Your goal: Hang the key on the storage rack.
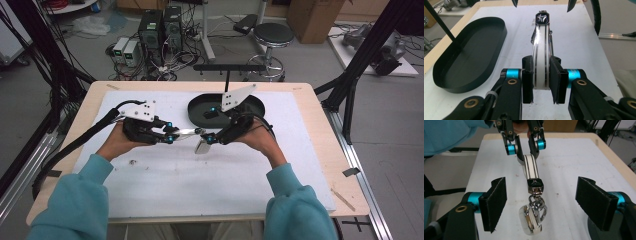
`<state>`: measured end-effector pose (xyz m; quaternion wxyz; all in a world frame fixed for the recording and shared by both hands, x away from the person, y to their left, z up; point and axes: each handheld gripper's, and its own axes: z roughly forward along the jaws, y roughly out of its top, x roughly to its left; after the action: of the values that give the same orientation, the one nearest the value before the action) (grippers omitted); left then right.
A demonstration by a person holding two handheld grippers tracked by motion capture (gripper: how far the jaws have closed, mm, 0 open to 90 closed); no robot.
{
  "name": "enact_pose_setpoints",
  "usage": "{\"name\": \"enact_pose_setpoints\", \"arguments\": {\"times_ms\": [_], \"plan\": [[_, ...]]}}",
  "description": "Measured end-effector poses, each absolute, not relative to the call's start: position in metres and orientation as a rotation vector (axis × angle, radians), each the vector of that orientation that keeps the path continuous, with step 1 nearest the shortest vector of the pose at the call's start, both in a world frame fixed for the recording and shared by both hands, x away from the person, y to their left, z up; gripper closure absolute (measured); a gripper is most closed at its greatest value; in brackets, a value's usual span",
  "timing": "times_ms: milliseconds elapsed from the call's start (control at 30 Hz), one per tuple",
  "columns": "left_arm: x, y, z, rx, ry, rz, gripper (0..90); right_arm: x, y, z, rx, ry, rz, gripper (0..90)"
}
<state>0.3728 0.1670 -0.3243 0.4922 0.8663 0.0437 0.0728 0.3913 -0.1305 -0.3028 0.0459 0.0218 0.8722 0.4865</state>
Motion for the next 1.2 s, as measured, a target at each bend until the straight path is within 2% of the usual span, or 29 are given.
{"name": "enact_pose_setpoints", "arguments": {"times_ms": [700,800,1000,1100,1200], "plan": [[0.371,0.166,-0.326,2.142,0.083,0.177,74.4,0.392,-0.098,-0.309,-0.015,2.798,1.243,46.9],[0.371,0.166,-0.327,2.146,0.084,0.178,74.4,0.391,-0.096,-0.31,-0.033,2.814,1.228,53.1],[0.371,0.165,-0.327,2.159,0.08,0.174,74.4,0.392,-0.094,-0.312,-0.051,2.838,1.203,57.6],[0.371,0.165,-0.328,2.166,0.073,0.168,74.3,0.391,-0.092,-0.312,-0.078,2.851,1.181,64.5],[0.371,0.164,-0.329,2.165,0.074,0.163,74.4,0.39,-0.091,-0.313,-0.088,2.867,1.174,67.1]]}}
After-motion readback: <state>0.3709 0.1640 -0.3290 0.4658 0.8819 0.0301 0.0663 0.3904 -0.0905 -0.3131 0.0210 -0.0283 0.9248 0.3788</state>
